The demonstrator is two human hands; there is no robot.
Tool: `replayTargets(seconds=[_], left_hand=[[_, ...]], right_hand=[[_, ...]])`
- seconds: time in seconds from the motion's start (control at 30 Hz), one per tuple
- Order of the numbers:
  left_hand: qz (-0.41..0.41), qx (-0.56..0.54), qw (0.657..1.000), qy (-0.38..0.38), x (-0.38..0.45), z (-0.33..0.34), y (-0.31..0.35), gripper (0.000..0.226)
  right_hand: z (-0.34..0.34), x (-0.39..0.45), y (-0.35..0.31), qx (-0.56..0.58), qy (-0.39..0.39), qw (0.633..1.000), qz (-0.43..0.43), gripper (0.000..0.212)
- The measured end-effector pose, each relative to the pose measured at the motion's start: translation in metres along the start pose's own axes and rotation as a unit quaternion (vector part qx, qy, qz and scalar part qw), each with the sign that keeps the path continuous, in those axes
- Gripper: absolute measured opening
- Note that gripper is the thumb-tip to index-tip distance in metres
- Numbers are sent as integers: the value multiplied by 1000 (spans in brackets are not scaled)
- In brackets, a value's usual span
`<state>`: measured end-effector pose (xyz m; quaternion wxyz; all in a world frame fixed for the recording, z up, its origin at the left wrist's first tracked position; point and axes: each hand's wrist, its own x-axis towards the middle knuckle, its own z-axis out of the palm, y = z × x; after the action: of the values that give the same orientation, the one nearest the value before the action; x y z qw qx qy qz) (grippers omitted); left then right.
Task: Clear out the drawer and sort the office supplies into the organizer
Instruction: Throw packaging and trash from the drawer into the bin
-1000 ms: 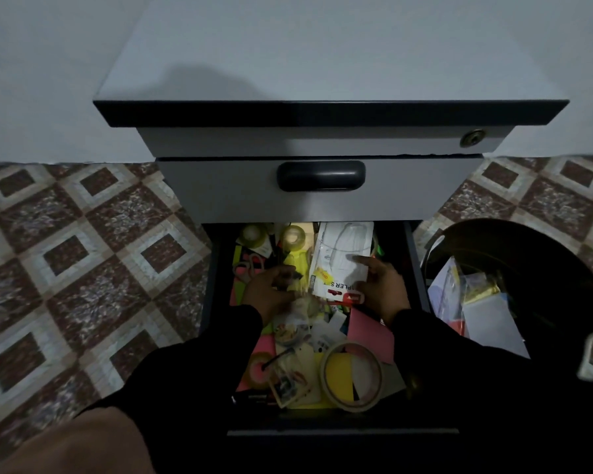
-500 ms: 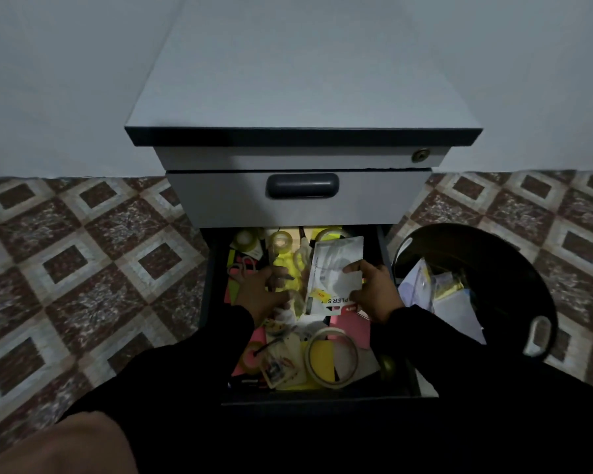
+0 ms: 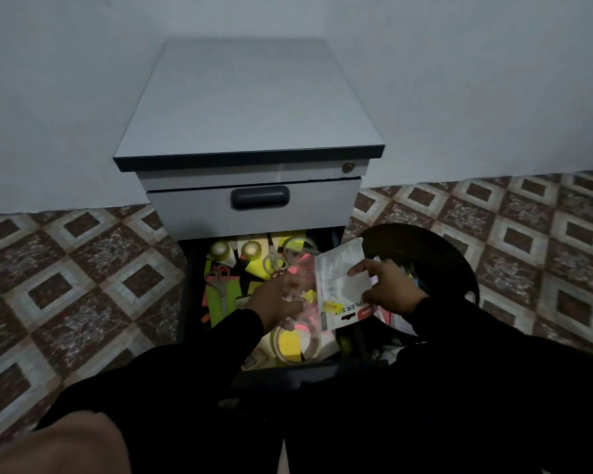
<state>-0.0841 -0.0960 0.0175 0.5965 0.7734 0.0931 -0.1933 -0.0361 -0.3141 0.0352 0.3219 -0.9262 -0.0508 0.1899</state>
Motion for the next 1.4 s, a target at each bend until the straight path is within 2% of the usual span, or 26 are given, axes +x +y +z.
replayTargets(seconds=[0.2,0.3,0.53,0.63,0.77,0.9,1.0,1.13,1.23,1.4], left_hand=[[26,40,998,-47,17,45,25,40],[31,45,997,-57,30,68,38,37],[39,109,991,-64,76,111,50,45],[56,137,987,-64,96,122,51,45],[38,175,980,-85,115,126,50,52],[27,161,983,-81,118,117,45,54],[16,137,988,-76,113,102,40,53],[36,66,997,-33,94,72,28,39],[44,36,998,-16,72,39,10,41],[44,124,991,25,37,-20,-29,46]], right_hand=[[-40,-15,35,-5,27,999,47,44],[-54,-16,56,-16,40,997,56,43],[-66,-2,101,-7,70,992,109,43],[-66,6,117,3,85,990,115,42],[-69,13,132,10,59,988,143,51],[-66,14,135,29,60,985,156,54],[-60,15,124,45,56,987,142,53],[-47,14,83,97,12,992,82,45],[-31,15,47,134,-13,990,40,40],[9,17,3,164,-63,984,-32,39]])
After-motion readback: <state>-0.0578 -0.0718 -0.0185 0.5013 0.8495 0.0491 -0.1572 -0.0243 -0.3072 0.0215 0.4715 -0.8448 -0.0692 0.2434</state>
